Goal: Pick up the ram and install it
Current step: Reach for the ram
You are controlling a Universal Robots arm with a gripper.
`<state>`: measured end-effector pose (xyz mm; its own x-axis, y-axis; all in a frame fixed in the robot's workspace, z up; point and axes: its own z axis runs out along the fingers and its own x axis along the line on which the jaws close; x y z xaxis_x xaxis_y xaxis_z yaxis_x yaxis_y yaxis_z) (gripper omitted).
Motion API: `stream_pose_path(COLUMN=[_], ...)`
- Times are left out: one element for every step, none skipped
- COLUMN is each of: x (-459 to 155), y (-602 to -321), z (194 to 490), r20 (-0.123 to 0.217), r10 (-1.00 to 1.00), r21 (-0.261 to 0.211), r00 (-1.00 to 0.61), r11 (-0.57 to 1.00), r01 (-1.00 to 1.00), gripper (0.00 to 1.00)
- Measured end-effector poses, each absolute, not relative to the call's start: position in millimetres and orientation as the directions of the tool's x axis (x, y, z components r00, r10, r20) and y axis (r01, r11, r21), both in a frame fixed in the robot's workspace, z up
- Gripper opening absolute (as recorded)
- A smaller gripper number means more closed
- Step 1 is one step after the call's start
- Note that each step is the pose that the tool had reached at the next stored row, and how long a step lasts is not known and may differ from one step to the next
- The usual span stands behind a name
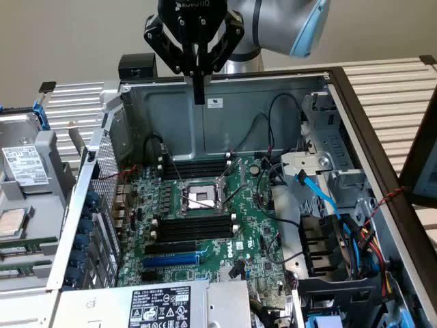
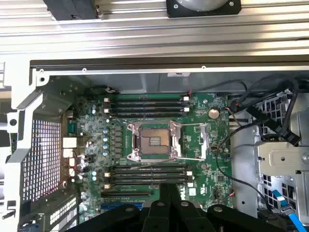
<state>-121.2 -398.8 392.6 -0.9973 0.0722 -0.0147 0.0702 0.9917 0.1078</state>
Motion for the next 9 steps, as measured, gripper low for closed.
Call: stream_pose_path(x=[-121.2,-121.2,-121.2,-121.2,-121.2,-121.2,-121.2,-121.2,-121.6], y=[-398.8,-398.8,-398.8,-398.8,-398.8,-398.8,-398.8,-398.8,-398.8], z=[392.6,392.6,392.6,392.6,392.6,392.6,392.6,392.6,392.6], r20=[-0.015,-0.015,-0.015,-0.015,-0.015,-0.015,-0.015,-0.015,-0.015], r10=[0.072,0.072,0.072,0.072,0.072,0.072,0.072,0.072,0.072], r21=[0.108,0.108,0.108,0.108,0.108,0.108,0.108,0.108,0.108], r00=[-0.997,-0.997,-0.997,-0.997,-0.997,-0.997,-0.997,-0.997,-0.997], r11=[0.992,0.992,0.992,0.992,0.992,0.992,0.992,0.992,0.992], r01=[0.07,0.07,0.07,0.07,0.07,0.07,0.07,0.07,0.07], gripper=[0.1,0.1,0.1,0.1,0.1,0.1,0.1,0.1,0.1])
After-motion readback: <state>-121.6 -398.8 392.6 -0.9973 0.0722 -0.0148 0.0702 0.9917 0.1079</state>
